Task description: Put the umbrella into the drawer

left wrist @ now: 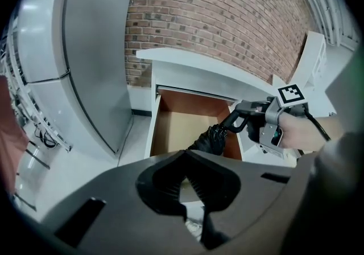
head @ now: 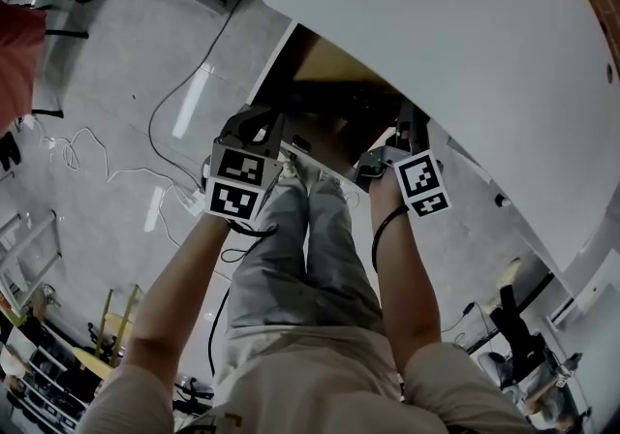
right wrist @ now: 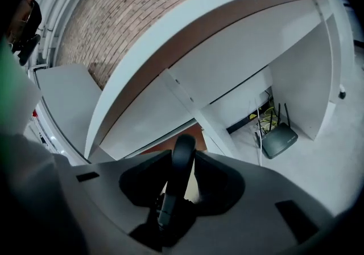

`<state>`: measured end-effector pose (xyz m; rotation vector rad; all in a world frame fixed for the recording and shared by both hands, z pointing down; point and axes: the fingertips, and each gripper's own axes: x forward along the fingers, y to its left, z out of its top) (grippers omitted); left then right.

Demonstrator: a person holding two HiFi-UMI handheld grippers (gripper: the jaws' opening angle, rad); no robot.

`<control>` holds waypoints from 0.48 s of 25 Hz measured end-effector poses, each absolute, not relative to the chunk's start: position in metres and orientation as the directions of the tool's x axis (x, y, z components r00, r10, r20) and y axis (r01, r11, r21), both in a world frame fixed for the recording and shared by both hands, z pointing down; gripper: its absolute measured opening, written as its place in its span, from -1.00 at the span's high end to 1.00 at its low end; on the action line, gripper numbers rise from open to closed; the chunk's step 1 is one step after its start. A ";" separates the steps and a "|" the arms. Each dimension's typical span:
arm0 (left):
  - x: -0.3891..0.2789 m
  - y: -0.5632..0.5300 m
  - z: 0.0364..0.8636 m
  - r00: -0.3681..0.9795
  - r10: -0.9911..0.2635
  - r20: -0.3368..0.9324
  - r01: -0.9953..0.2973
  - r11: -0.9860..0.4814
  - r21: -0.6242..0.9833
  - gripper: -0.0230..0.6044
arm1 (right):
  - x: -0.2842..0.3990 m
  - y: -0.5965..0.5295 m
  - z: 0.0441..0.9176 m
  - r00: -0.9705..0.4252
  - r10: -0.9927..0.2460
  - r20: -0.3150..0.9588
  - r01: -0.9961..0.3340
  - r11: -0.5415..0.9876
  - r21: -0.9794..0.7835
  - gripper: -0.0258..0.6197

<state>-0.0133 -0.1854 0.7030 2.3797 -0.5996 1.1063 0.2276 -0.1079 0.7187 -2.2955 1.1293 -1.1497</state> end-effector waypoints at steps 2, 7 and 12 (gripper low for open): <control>-0.011 -0.185 0.709 0.581 -0.189 0.792 -0.552 -0.806 0.212 0.90 | 0.233 -0.106 0.728 0.353 -0.767 0.536 -0.513 -0.638 -0.574 0.52; -0.006 -0.186 0.723 0.571 -0.180 0.801 -0.555 -0.804 0.214 0.90 | 0.243 -0.102 0.750 0.338 -0.742 0.578 -0.535 -0.657 -0.531 0.47; -0.003 -0.184 0.731 0.563 -0.174 0.808 -0.561 -0.798 0.219 0.90 | 0.244 -0.100 0.756 0.319 -0.738 0.595 -0.570 -0.651 -0.501 0.43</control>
